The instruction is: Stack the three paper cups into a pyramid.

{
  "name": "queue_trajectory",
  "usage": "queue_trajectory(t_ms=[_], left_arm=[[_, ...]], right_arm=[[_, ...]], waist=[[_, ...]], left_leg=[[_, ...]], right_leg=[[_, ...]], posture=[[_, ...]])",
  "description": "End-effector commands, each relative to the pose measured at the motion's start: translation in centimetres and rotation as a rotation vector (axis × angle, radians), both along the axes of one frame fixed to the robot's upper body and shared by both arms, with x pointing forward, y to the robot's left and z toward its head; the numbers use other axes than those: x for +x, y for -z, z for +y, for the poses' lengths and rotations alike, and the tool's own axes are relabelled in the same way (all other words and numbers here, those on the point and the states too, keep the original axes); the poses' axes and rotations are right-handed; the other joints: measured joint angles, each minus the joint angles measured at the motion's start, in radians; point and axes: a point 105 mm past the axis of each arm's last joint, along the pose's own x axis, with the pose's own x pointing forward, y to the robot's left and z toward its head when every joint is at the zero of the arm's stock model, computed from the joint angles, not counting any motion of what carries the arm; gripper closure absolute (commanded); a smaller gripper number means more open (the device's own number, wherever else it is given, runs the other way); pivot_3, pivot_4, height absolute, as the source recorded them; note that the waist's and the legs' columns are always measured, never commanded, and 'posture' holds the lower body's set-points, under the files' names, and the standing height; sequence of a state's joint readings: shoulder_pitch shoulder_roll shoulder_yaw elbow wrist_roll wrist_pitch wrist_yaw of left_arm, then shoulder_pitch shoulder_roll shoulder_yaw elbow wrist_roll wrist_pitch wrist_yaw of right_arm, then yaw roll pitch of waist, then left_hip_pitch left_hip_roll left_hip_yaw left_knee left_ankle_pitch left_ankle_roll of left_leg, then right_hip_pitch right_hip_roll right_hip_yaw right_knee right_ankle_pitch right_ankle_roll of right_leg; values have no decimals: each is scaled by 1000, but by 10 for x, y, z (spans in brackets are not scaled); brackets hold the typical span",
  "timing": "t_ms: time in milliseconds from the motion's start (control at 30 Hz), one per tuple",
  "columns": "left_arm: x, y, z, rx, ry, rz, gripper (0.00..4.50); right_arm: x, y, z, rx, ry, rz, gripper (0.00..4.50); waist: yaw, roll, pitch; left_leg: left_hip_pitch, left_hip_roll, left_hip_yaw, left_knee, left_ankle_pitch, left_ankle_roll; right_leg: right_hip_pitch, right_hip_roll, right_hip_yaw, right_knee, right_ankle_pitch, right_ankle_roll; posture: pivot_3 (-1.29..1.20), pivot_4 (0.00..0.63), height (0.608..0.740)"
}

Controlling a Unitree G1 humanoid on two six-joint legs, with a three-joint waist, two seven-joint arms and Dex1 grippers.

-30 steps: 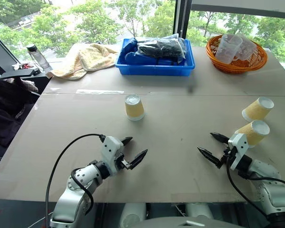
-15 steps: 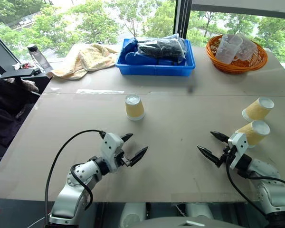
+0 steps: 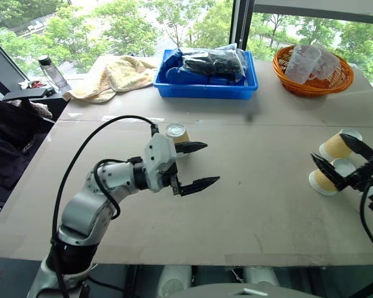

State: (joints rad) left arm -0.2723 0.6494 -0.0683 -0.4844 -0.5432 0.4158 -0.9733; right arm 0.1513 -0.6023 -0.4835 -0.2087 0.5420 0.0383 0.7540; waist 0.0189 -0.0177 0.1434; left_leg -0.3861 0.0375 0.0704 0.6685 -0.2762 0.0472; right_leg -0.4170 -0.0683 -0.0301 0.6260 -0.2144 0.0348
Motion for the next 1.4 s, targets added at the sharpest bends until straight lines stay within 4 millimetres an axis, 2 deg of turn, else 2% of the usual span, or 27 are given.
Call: queue_trajectory(t_ms=[33, 167, 300, 533, 867, 900, 933, 1033, 1067, 1200, 1400], left_arm=[[-8, -7, -7, 13, 95, 0, 13], [-11, -12, -8, 22, 134, 11, 13], [-17, -11, -6, 47, 153, 47, 13], [-15, -14, -2, 50, 115, 76, 13], [-15, -14, -2, 38, 104, 101, 13], [-15, -14, -1, 43, 102, 100, 0], [-14, -12, -1, 50, 99, 99, 0], [-13, -12, 2, 50, 89, 102, 0], [-13, -12, 3, 50, 86, 102, 0], [-11, -12, 12, 63, 67, 95, 0], [-7, -13, 30, 85, 6, 82, 0]], right_arm=[[-5, 0, -20, 19, 120, 1, 0], [-7, 14, -19, 102, 146, 65, 0], [-7, 18, -13, 191, 130, 93, 0], [1, 35, -12, 179, 147, 160, 0], [4, 38, -8, 196, 134, 175, 0], [4, 38, -6, 195, 124, 178, 535], [3, 39, -4, 196, 115, 181, 739], [3, 39, 1, 195, 97, 186, 2083], [3, 38, 3, 196, 88, 185, 2196], [8, 28, 30, 147, -17, 168, 2195], [22, 12, 122, 51, -319, 152, 2195]], waist=[[-6, 0, 0], [-14, 1, 3], [-10, 2, 3], [-7, 1, 4], [-6, 1, 4], [-6, 1, 4], [-6, 1, 4], [-6, 1, 4], [-6, 1, 4], [-10, 2, 4], [-17, 1, 5]], left_leg=[[1, 0, 0, 0, 0, 0], [4, 2, -1, 0, 0, 0], [4, 2, -1, 0, 0, 0], [4, 1, -2, 0, 0, 0], [4, 1, -2, 0, 0, 0], [4, 1, -2, 0, 0, 0], [4, 1, -2, 0, 0, 0], [4, 1, -2, 0, 0, 0], [4, 1, -2, 0, 0, 0], [4, 2, -2, 0, 0, 0], [5, 2, -2, 0, 0, 0]], right_leg=[[0, 0, 1, 0, -1, -1], [0, 3, 5, 1, -1, -1], [1, 4, 5, 2, -1, 0], [1, 4, 8, 1, -1, -1], [1, 4, 8, 1, -1, -1], [1, 4, 8, 1, -1, -1], [1, 4, 8, 1, -1, -1], [1, 4, 8, 1, -1, -1], [1, 4, 8, 1, -1, -1], [1, 5, 9, 1, -1, -1], [1, 5, 9, 2, -1, -1]], posture=[[0, 150, 733], [0, 150, 733], [0, 150, 733], [0, 150, 733], [0, 150, 733], [0, 150, 733], [0, 150, 733], [0, 150, 733], [0, 150, 733], [0, 150, 733], [0, 150, 733]])
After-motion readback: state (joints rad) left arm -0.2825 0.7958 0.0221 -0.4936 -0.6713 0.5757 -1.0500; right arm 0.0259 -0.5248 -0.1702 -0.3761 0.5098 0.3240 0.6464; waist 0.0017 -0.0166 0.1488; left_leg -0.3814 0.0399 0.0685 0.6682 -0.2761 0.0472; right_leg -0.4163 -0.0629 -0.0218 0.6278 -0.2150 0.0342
